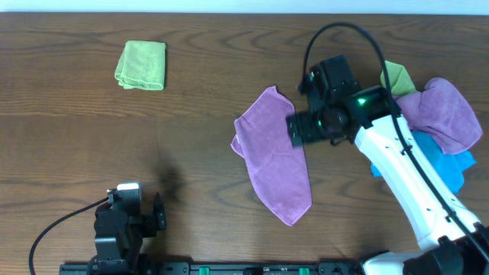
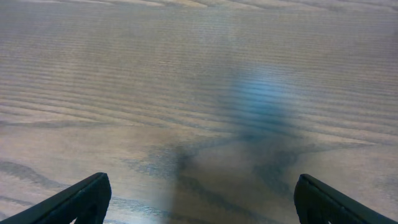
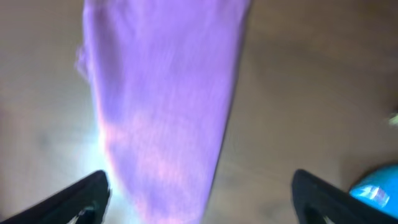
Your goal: Fold the cloth
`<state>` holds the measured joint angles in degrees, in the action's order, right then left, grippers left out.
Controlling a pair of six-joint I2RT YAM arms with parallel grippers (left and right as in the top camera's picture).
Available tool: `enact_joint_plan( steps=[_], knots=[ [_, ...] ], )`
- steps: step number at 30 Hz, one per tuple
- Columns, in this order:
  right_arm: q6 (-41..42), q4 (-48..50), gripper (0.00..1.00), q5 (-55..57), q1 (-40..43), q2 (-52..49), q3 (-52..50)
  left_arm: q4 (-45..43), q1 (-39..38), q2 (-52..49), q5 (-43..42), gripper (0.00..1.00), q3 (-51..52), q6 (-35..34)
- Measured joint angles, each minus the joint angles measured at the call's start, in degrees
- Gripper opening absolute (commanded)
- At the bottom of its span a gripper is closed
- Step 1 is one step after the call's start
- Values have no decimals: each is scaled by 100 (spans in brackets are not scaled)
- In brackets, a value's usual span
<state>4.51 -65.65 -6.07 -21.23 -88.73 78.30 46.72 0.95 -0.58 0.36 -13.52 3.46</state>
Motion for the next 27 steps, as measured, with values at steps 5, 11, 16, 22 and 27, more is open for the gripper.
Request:
enact_joint_plan(
  steps=[5, 11, 16, 22, 27],
  knots=[
    [-752, -715, 95, -487, -33, 0, -120, 0, 0, 0, 0, 95, 0, 0],
    [-1224, -474, 90, -1060, -352, 2, -981, 0, 0, 0, 2, 95, 0, 0],
    [-1327, 258, 88, -1362, -820, 2, -1919, 0, 0, 0, 9, 95, 0, 0],
    [-1287, 1056, 87, -1370, -1261, 2, -2476, 0, 0, 0, 9, 95, 0, 0],
    [-1036, 1572, 86, -1198, -1423, 2, -2844, 0, 0, 0, 9, 95, 0, 0]
  ],
)
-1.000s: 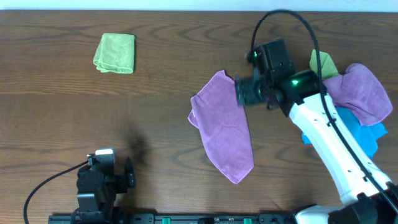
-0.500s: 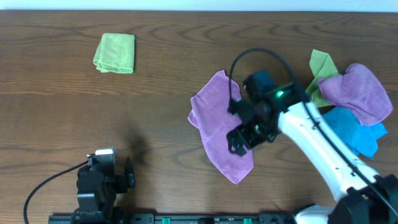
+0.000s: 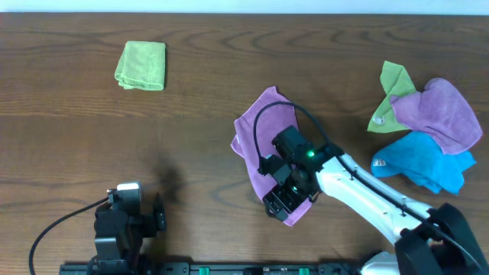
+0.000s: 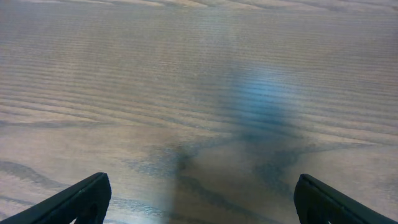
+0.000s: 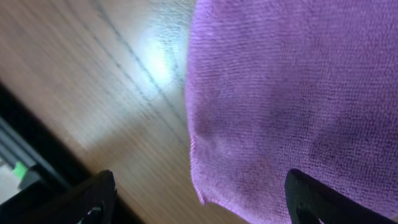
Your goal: Fold the cloth
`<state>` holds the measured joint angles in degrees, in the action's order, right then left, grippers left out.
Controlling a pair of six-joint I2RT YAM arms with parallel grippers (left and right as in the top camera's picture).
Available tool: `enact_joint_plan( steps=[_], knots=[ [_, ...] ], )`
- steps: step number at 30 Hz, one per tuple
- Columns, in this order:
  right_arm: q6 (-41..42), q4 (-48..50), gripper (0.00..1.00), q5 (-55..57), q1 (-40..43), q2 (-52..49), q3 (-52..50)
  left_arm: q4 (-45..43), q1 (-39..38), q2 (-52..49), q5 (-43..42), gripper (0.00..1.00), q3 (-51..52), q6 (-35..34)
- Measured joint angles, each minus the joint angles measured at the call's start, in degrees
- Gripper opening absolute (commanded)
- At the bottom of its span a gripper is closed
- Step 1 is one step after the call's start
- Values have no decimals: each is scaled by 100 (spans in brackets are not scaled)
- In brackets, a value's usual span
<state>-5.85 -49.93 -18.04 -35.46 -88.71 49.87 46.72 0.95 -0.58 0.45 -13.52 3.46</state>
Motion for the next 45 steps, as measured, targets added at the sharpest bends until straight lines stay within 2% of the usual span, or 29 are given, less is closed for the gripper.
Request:
enact_joint_plan(
  steps=[12, 21, 23, 25, 28, 36, 45],
  knots=[
    [192, 398, 79, 393, -4, -17, -168, 0, 0, 0, 0, 95, 0, 0],
    [195, 417, 75, 463, -11, -496, -175, 0, 0, 0, 0, 95, 0, 0],
    [221, 424, 65, 520, -46, -542, -168, 0, 0, 0, 0, 95, 0, 0],
    [221, 439, 47, 605, -114, -586, -149, 0, 0, 0, 0, 95, 0, 0],
    [284, 496, 1, 649, -216, -664, -133, 0, 0, 0, 0, 95, -2, 0],
    [542, 549, 1, 472, -673, -826, 68, 0, 0, 0, 0, 95, 0, 0],
    [651, 590, 1, 299, -986, -844, 1475, 0, 0, 0, 0, 95, 0, 0]
  ],
)
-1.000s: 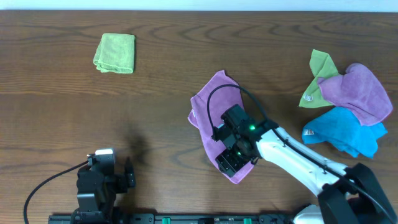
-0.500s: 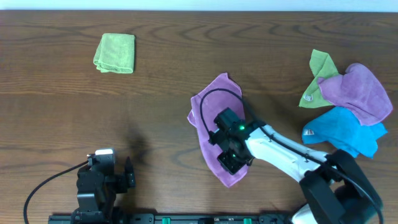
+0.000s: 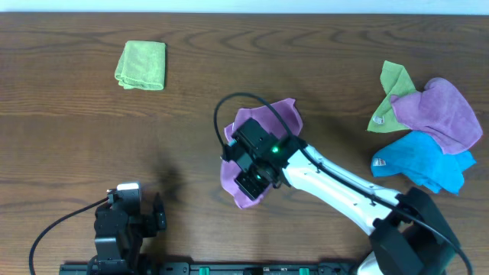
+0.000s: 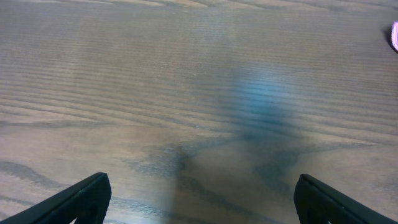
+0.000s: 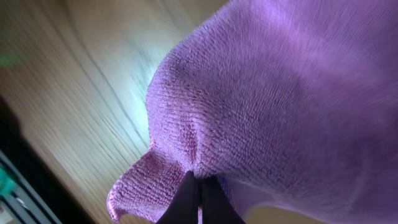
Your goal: Fold the cloth
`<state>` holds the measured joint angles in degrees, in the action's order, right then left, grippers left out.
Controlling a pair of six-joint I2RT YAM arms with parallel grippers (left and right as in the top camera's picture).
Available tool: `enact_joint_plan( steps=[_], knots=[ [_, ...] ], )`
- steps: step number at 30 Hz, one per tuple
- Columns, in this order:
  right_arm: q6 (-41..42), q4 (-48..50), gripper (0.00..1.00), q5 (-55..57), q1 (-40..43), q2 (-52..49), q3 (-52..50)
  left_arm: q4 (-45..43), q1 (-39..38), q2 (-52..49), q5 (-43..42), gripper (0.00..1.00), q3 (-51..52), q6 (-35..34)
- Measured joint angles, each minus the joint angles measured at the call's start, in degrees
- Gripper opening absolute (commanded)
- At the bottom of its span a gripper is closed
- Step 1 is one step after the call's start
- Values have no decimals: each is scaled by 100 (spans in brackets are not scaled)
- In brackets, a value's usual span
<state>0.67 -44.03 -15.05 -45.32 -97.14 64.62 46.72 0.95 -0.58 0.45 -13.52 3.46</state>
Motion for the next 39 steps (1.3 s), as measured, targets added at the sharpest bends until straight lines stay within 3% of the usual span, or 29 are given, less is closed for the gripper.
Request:
enact_joint_plan(
  steps=[16, 30, 39],
  knots=[
    [514, -85, 1, 125, -2, 0, 776, 0, 0, 0, 0, 95, 0, 0],
    [566, -848, 1, 1624, 249, 4, 2769, -2, 0, 0, 0, 95, 0, 0],
    [1593, -1257, 1, 2057, 957, 4, 2791, -17, 0, 0, 0, 95, 0, 0]
  ],
)
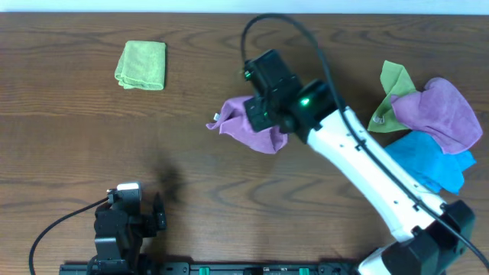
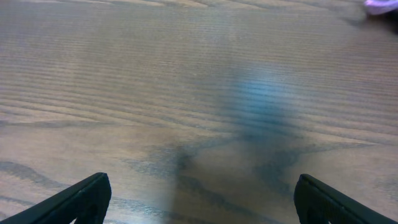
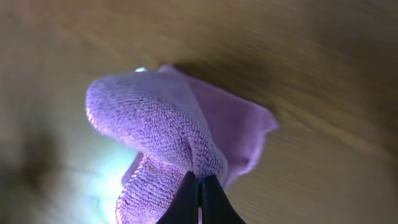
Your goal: Fold the cloth
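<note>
The purple cloth (image 1: pixel 248 126) hangs bunched under my right gripper (image 1: pixel 266 121), a little above the middle of the table, with a white tag at its left tip. The right wrist view shows the cloth (image 3: pixel 155 124) pinched between the shut fingers of my right gripper (image 3: pixel 199 183), its folds draped over the wood. My left gripper (image 2: pixel 199 202) sits open over bare wood at the front left, far from the cloth, with nothing between its fingers (image 2: pixel 81 199).
A folded green cloth (image 1: pixel 141 65) lies at the far left. At the right edge sits a pile: a green cloth (image 1: pixel 391 92), another purple cloth (image 1: pixel 439 111) and a blue cloth (image 1: pixel 424 160). The left arm's base (image 1: pixel 122 218) stands at the front left.
My right gripper, still shut on the purple cloth, has moved from the front middle toward the far side. The cloth is now lifted and bunched, no longer spread on the table.
The purple cloth lay spread out with my right gripper open over its far end. Then the gripper was open at the cloth's near corner. Then it was shut on that corner, folded leftward. Now the cloth hangs bunched farther back. The left arm stayed still.
</note>
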`<state>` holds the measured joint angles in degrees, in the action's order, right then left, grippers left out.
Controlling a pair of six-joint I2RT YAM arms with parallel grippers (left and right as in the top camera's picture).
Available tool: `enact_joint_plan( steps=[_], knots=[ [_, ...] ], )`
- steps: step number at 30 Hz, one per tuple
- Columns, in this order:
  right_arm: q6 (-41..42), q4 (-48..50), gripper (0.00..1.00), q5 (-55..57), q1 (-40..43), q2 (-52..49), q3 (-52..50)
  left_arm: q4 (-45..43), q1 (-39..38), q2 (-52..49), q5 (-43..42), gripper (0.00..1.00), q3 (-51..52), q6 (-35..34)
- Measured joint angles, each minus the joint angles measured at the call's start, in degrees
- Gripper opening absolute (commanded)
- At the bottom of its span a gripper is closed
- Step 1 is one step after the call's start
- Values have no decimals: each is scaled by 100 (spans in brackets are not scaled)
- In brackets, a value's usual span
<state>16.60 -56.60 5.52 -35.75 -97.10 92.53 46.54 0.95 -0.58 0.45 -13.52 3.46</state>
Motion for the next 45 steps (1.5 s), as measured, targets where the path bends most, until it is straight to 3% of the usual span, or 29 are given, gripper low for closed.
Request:
enact_joint_plan(
  steps=[6, 9, 11, 16, 20, 28, 38, 45],
  knots=[
    [804, 28, 2, 85, 1080, 0, -243, -2, 0, 0, -4, 95, 0, 0],
    [1147, 26, 14, 96, 1637, 0, -660, -2, 0, 0, -31, 95, 0, 0],
    [1360, 17, 17, 101, 1917, 0, -933, -4, 0, 0, -44, 95, 0, 2],
    [1740, -24, 55, 81, 2559, -2, -1587, -2, 0, 0, -79, 95, 0, 2],
    [1797, -109, 76, 48, 2916, -2, -1676, -2, 0, 0, -140, 95, 0, 28],
    [1508, 46, 79, -192, 3001, -2, -1676, -28, 0, 0, -260, 95, 0, 68],
    [-1113, 1665, 70, -1943, 2994, -48, -1687, -140, 0, 0, -1198, 95, 4, 92],
    [-2277, 2197, 71, -2800, 2994, -1150, -1685, -142, 0, 0, -1318, 95, 4, 92]
  ],
)
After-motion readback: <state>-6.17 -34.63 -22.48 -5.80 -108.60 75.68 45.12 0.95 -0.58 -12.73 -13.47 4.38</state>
